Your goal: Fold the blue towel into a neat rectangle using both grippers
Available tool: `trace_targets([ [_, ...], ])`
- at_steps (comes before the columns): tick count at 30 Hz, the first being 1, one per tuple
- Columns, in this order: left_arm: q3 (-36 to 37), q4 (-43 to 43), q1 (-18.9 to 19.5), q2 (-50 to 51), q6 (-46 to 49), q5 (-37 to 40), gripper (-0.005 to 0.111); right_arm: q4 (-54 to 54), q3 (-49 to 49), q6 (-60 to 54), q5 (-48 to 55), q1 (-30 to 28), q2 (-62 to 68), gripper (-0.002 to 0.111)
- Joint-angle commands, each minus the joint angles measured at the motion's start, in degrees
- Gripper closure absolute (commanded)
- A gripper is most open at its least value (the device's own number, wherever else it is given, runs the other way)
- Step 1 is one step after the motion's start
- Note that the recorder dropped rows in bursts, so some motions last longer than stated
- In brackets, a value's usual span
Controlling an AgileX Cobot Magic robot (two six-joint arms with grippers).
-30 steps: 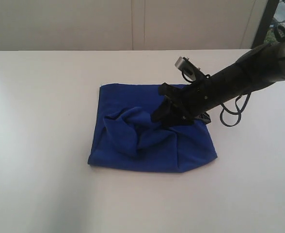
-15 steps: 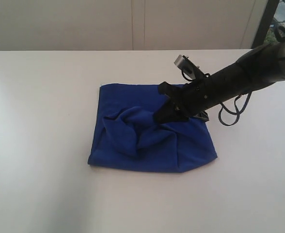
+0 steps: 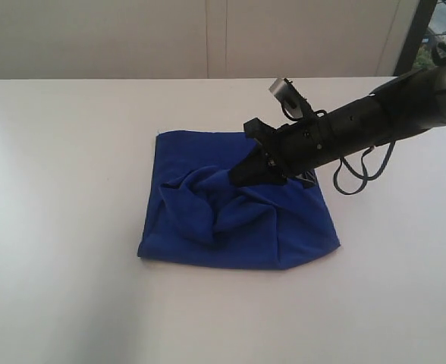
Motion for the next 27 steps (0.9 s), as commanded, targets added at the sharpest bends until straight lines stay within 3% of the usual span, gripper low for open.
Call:
trace_targets([
  [1,0.2,0.1,0.0,-0.4,-0.2,-3.8,0.107,0.5,0.2,-0.9,0.0,0.1,-0.2,0.108],
  [9,0.2,0.1,0.0,-0.4,-0.2,-13.0,0.107,0.5,0.2,-0.9,-0.9,-0.1,-0.2,0.108],
  [15,0.2,-2.7,0.0,-0.3,-0.8,-13.0,0.107,0.5,0.2,-0.9,-1.0,-0.2,-0.2,0.108],
  [19,0.1,-14.5,0.0,2.5,0.6,-12.4,0.107,0.5,0.2,-0.9,-1.1,-0.2,-0.2,0.108],
  [27,-0.2,-29.5,-0.5,18.1,15.0,-10.7,0.107,0.5,0.2,-0.9,-1.3,-0.2,-0.2,0.108],
])
